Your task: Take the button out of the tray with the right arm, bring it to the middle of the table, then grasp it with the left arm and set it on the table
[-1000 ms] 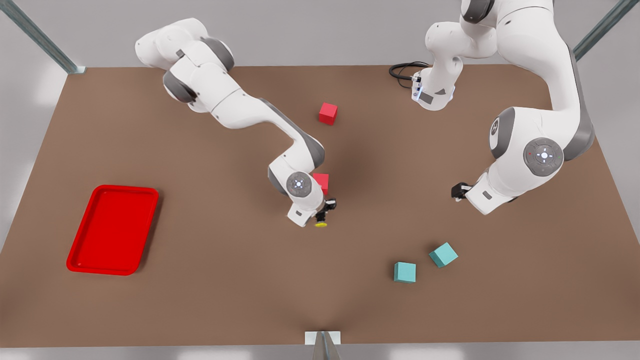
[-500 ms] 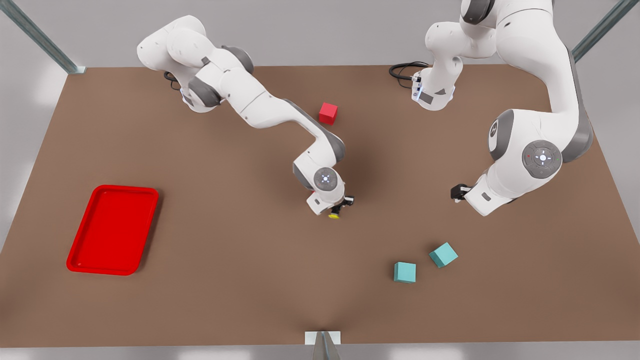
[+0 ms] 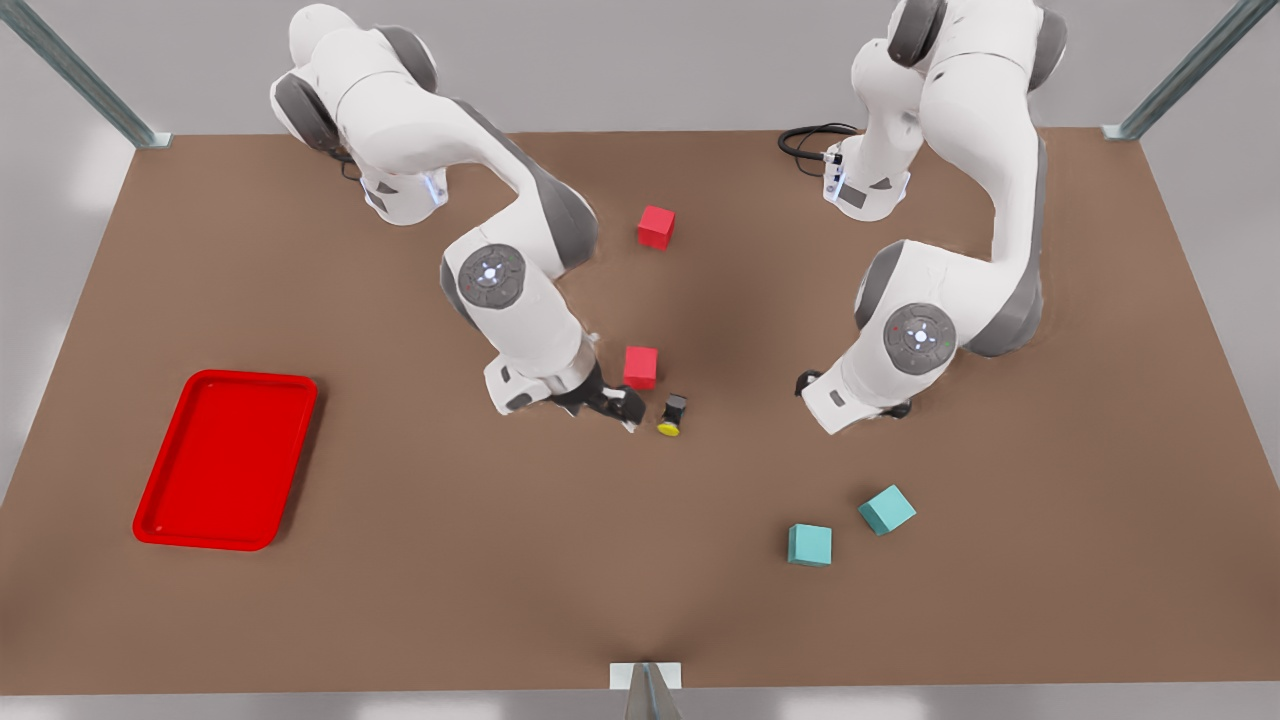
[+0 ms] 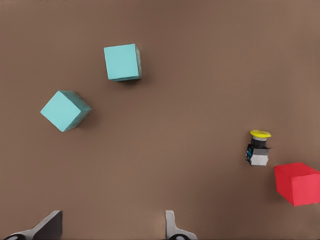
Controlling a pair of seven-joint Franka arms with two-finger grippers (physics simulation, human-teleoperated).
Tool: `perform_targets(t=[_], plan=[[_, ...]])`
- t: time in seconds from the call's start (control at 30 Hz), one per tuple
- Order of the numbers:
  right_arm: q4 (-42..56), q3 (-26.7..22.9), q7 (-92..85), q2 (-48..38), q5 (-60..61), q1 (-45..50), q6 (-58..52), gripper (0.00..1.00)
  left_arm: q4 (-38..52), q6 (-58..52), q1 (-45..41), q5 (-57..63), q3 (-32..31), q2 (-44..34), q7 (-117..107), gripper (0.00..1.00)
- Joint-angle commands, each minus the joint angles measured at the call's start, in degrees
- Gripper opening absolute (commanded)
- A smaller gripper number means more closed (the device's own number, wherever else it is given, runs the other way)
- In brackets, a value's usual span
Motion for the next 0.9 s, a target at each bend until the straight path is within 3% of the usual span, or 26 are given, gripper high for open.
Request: perform_targets(t=[0.0, 0.1, 0.17, 0.23, 0.3, 0.47, 0.63, 0.87], plan=[[-8.4, -0.6, -41.7, -8.4, -10.8, -6.1, -13.6, 1.00, 4.2, 8.2, -4.8, -1.3, -0.1, 6.5, -32.8, 1.00], [-25.1, -0.1, -52.3, -18.6, -11.3, -16.1, -2.1, 1.00, 4.4, 18.8, -8.7, -1.2, -0.1, 13.8, -42.8, 1.00], [-24.4, 0.0, -54.2, -18.7, -11.2, -18.2, -2.6, 1.00, 4.3, 20.0, -10.3, -1.3, -0.1, 15.8, -42.9, 1.00], [-19.3, -0.2, -53.1, -18.7, -10.7, -18.6, -12.4, 1.00, 4.2, 24.9, -10.3, -4.3, -0.1, 17.2, -42.8, 1.00], [-16.9, -0.2, -53.8, -18.5, -12.1, -20.7, -14.1, 1.00, 2.1, 26.4, -10.5, -2.1, -0.1, 17.5, -40.2, 1.00], [-16.6, -0.4, -53.8, -18.5, -11.0, -22.7, -14.5, 1.00, -6.1, 28.2, -12.1, -1.6, -1.1, 15.1, -35.9, 1.00], [-16.5, -0.4, -53.8, -18.5, -10.6, -26.3, -14.5, 1.00, -6.5, 29.7, -11.5, -2.1, -4.8, 15.2, -30.0, 1.00], [-15.1, -0.3, -54.0, -18.3, -11.2, -26.8, -14.1, 1.00, -8.2, 29.9, -11.1, -2.1, -5.2, 16.1, -16.7, 1.00]])
